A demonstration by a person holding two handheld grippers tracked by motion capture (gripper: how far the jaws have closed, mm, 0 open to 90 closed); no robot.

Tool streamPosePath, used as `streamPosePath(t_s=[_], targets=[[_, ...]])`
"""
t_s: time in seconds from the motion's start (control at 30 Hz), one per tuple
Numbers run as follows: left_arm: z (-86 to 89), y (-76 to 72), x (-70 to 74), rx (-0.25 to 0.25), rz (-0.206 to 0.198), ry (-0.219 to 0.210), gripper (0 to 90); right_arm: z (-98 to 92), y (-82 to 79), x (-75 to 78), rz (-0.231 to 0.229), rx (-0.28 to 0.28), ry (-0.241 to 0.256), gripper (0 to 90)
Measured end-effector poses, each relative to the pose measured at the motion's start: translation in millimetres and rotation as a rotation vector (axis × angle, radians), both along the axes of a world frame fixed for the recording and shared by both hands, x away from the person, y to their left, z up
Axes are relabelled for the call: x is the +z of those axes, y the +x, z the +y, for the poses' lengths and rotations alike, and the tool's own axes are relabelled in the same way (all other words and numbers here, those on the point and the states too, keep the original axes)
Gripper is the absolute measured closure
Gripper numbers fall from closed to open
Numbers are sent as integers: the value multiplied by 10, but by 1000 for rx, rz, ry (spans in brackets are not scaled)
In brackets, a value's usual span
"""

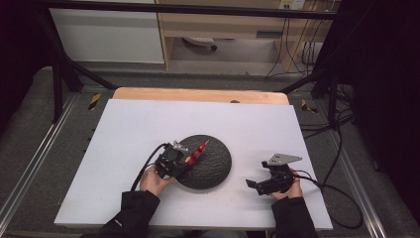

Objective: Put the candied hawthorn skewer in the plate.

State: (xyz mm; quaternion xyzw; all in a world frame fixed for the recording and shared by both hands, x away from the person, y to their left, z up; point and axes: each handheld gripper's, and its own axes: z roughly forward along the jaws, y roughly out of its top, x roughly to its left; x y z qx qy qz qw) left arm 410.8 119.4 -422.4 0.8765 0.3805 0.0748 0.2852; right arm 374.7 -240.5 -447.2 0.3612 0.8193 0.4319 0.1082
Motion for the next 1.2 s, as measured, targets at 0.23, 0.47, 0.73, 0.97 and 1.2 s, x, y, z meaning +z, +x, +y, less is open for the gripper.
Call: streamPosePath(t_s=[0.23,0.47,0.73,0.97,1.2], targets=[[-70,32,-9,24,11,3,877,-9,-7,14,1,-3,13,6],[-93,46,2,29,25,15,872,-5,-6,10,5,-3,13,6],[-125,59,9,32,29,29,869,-5,-10,15,8,-6,21,7],[-125,46,17,32,28,36,827,-4,-2,17,2,-3,29,8],[-6,-36,101,4,-34,-23,649,-7,-7,31,2,-6,35,9]])
